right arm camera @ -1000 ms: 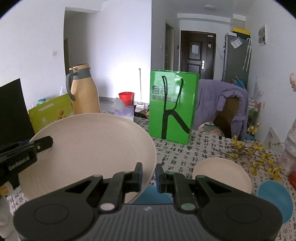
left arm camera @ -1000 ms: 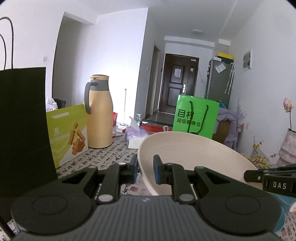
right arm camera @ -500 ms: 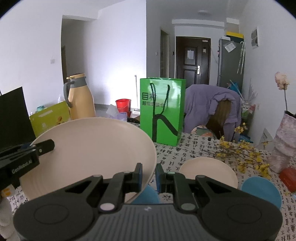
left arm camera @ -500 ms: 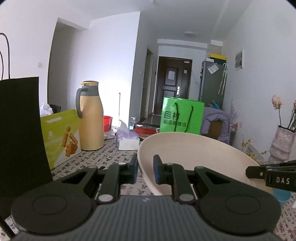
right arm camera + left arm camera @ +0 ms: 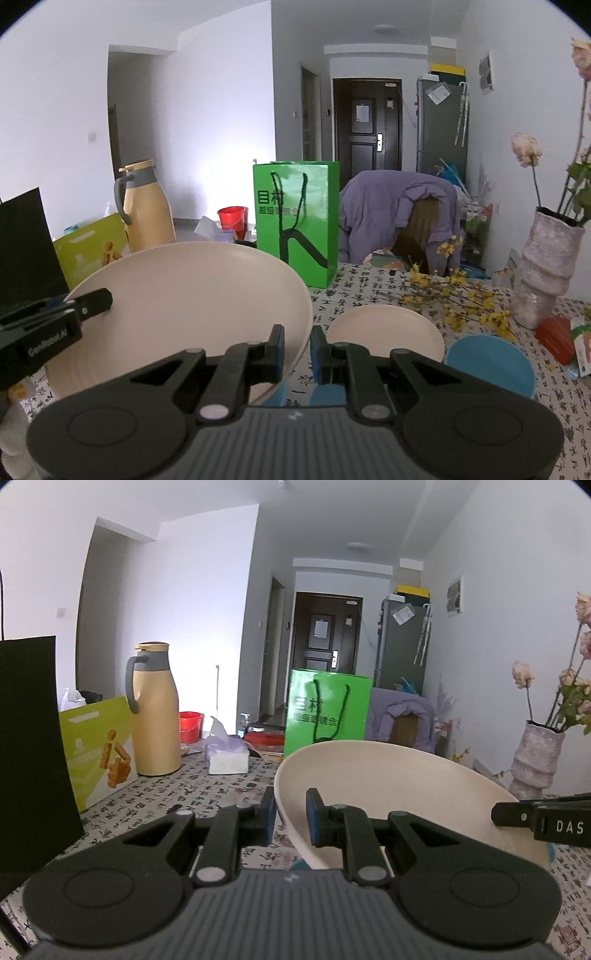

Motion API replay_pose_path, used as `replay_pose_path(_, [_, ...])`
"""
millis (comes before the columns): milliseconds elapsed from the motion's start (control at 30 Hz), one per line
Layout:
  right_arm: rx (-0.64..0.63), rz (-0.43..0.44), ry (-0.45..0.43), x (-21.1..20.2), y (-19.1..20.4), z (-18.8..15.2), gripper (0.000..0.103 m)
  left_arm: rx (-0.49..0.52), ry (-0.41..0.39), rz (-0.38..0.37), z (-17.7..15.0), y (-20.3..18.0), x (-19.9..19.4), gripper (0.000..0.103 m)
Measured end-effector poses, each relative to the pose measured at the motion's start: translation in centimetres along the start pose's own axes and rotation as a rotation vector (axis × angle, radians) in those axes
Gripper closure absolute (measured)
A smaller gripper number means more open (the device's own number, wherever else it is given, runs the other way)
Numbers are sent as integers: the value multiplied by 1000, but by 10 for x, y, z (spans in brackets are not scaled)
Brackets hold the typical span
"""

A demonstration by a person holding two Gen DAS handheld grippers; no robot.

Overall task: Organize plates and bowls
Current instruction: 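Carry the held cream plate with both grippers toward the blue bowls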

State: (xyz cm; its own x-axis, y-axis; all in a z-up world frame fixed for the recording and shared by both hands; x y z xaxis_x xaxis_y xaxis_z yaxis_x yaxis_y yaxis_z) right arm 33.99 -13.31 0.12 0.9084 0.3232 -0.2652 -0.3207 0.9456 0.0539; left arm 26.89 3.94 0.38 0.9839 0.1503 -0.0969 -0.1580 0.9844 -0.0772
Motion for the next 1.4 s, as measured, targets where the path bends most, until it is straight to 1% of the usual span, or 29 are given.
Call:
replay_pose_path(433, [24, -43, -26, -37, -25, -16, 89, 23, 15, -51, -18, -27, -17, 86])
replay_pose_path(800, [53, -77, -36, -55, -45, -32, 89, 42, 29, -94, -33, -47, -28, 86])
replay_pose_path(967, [54, -95, -44, -65, -49, -38, 89, 45, 42, -118, -41, -53, -31, 86])
replay_pose_path(1400, [56, -113, -56, -85, -52, -52, 89, 53, 46, -146, -53, -57, -45, 86])
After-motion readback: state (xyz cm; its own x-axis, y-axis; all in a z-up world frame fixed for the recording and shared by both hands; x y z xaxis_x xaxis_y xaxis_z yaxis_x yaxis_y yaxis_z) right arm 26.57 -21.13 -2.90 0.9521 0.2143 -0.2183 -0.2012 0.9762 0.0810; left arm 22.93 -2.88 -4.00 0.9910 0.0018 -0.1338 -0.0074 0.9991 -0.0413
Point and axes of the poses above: each gripper's, at about its wrist camera, not at the fingertips, and x roughly the way its jaws point, y to its left, z to its top, the point moved 4 cm from there along x, roughly the way its jaws point, and after that the axes turned 11 degrees about -y, right-handed, at the moved point
